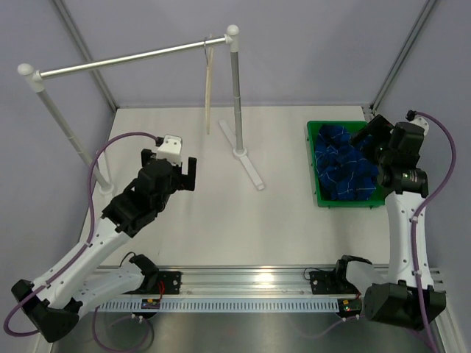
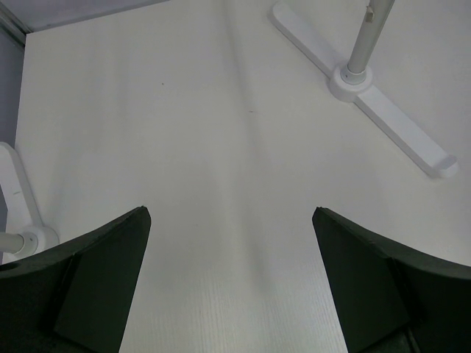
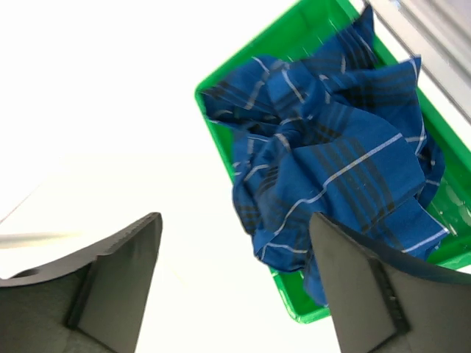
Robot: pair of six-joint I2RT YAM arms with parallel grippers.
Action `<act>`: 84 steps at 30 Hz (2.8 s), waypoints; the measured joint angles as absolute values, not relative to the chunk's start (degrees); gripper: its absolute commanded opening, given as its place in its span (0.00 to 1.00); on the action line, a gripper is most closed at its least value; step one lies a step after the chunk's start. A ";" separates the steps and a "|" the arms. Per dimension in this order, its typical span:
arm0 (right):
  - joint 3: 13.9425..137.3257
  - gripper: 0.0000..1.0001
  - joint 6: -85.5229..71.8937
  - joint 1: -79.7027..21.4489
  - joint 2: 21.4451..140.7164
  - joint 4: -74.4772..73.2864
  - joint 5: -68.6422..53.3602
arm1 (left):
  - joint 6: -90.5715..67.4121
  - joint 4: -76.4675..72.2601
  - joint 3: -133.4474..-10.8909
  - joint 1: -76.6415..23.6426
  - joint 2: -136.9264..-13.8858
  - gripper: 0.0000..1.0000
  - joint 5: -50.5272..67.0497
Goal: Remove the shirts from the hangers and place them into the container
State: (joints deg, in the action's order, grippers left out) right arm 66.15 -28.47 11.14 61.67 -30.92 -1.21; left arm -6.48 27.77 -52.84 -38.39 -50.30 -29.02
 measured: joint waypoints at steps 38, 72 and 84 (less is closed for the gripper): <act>61.60 0.99 -28.25 10.33 97.67 -22.09 -11.05 | -7.38 26.50 -45.56 -38.35 -40.12 0.99 -34.79; 75.48 0.99 -20.75 9.47 56.71 -36.53 -4.47 | -8.95 28.97 -45.93 -38.33 -37.06 0.99 -36.27; 76.86 1.00 -20.05 9.43 33.10 -37.67 -3.99 | -12.36 39.20 -54.65 -38.33 -29.15 0.99 -38.24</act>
State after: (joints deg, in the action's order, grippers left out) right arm 76.86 -20.05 9.43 33.10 -37.67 -3.99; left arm -12.36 39.20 -54.65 -38.33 -29.15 -38.24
